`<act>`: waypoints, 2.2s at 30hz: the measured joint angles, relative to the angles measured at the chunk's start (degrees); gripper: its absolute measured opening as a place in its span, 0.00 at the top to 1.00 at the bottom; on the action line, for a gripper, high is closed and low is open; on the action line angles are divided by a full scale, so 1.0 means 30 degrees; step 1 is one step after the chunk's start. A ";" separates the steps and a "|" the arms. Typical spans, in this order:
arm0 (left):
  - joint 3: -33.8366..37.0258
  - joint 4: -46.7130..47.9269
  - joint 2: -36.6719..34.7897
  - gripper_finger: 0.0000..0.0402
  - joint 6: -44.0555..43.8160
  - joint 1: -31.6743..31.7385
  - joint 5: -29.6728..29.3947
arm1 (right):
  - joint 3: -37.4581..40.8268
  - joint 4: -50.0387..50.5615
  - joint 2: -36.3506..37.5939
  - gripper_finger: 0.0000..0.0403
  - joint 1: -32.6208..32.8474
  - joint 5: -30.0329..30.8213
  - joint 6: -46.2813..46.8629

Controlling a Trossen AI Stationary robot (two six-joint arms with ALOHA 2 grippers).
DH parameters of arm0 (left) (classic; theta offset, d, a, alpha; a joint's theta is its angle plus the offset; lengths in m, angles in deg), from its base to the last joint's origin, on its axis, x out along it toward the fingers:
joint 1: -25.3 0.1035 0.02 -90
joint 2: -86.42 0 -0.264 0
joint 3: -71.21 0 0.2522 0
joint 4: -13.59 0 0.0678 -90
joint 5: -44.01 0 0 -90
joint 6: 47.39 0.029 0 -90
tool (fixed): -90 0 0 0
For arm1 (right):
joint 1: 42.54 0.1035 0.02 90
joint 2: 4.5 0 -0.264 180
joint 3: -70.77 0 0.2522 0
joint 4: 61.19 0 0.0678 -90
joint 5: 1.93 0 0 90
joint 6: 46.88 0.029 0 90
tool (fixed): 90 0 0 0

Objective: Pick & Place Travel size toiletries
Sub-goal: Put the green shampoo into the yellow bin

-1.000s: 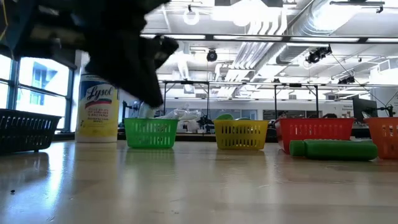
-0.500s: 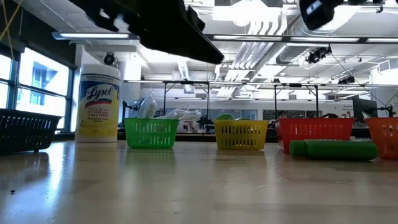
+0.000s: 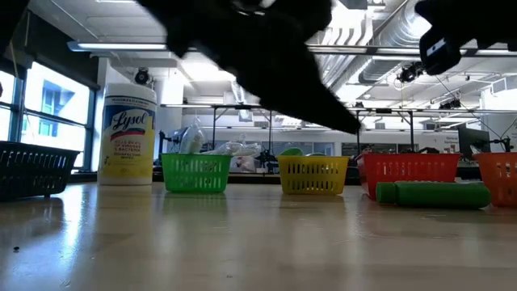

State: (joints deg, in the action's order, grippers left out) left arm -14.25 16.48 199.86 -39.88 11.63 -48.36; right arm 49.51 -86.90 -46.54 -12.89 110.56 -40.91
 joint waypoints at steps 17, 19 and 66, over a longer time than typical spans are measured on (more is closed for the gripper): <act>-1.0368 0.9700 0.5651 0.43 0.1887 0.0862 -0.0567 | 0.0070 0.1278 -0.0022 1.00 0.0000 0.0969 0.0362; -1.0374 0.9483 0.5664 0.40 0.1969 0.0983 -0.0692 | 0.0070 0.1271 -0.0022 1.00 0.0000 0.0972 0.0240; -1.0381 0.9141 0.6841 0.79 0.2426 0.2178 0.1628 | 0.0055 0.1546 -0.0029 1.00 0.0000 0.2043 -0.0007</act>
State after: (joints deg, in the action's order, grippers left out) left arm -45.40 43.90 220.38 -32.60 18.17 -43.47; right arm 49.67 -82.26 -46.63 -12.89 116.69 -40.93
